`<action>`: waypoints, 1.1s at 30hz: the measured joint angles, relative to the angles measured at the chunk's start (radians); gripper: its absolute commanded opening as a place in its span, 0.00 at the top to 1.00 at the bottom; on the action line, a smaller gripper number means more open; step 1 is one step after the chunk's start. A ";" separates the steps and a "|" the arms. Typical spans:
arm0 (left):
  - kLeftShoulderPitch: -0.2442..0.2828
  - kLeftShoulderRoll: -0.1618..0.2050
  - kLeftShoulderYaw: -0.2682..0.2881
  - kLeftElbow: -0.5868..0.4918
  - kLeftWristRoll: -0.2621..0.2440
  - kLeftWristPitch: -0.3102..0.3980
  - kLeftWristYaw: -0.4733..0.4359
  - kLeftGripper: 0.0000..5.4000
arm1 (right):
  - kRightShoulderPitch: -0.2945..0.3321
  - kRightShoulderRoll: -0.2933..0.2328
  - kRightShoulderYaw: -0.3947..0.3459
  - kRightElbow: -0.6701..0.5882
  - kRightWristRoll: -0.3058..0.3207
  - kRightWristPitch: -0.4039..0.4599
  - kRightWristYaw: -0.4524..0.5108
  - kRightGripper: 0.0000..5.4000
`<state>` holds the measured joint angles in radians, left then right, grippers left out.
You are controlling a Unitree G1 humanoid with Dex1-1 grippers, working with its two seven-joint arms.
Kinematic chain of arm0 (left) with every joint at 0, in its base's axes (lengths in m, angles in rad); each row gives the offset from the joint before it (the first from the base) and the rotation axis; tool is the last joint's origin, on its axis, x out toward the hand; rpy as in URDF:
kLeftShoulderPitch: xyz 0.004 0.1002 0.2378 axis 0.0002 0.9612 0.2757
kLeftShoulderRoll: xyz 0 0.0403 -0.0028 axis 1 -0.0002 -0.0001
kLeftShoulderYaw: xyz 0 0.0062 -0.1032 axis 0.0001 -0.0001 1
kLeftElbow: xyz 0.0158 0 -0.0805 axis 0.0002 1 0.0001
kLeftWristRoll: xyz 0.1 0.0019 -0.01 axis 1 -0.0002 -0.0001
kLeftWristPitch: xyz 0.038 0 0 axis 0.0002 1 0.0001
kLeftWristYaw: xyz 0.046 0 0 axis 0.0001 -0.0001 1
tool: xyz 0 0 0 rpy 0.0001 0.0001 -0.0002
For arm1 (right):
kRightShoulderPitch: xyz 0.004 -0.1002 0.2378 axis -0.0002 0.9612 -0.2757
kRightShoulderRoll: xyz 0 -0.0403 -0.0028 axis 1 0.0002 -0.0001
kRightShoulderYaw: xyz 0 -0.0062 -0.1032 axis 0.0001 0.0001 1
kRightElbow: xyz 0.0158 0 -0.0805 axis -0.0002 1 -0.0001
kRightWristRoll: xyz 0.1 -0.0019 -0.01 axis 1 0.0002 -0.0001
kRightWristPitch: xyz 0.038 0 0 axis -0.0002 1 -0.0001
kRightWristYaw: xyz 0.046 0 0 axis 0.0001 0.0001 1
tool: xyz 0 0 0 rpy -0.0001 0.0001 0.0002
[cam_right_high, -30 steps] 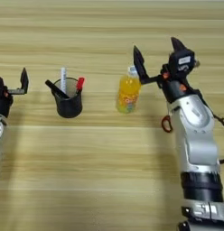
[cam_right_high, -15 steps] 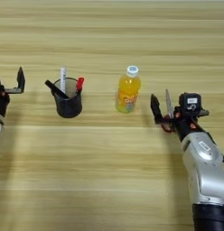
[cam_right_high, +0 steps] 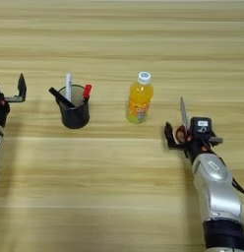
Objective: Move the objects on the table
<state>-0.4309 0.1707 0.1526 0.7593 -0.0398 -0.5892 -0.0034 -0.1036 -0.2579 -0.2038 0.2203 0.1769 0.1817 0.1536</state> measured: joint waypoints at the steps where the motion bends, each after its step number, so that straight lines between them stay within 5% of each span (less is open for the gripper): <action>1: 0.000 0.000 0.000 0.001 0.000 -0.005 0.000 0.00 | -0.007 0.000 -0.002 0.011 -0.001 0.000 -0.010 0.01; 20: -0.001 0.000 0.000 0.017 0.000 -0.010 0.000 0.00 | -0.007 -0.005 0.003 0.052 -0.011 0.056 -0.005 0.01; 33: -0.001 0.000 0.000 0.016 0.000 -0.011 0.000 0.00 | -0.046 -0.019 -0.022 0.049 0.004 0.168 -0.017 0.01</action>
<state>-0.4317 0.1709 0.1522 0.7758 -0.0400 -0.5998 -0.0031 -0.1498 -0.2772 -0.2254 0.2693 0.1812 0.3501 0.1368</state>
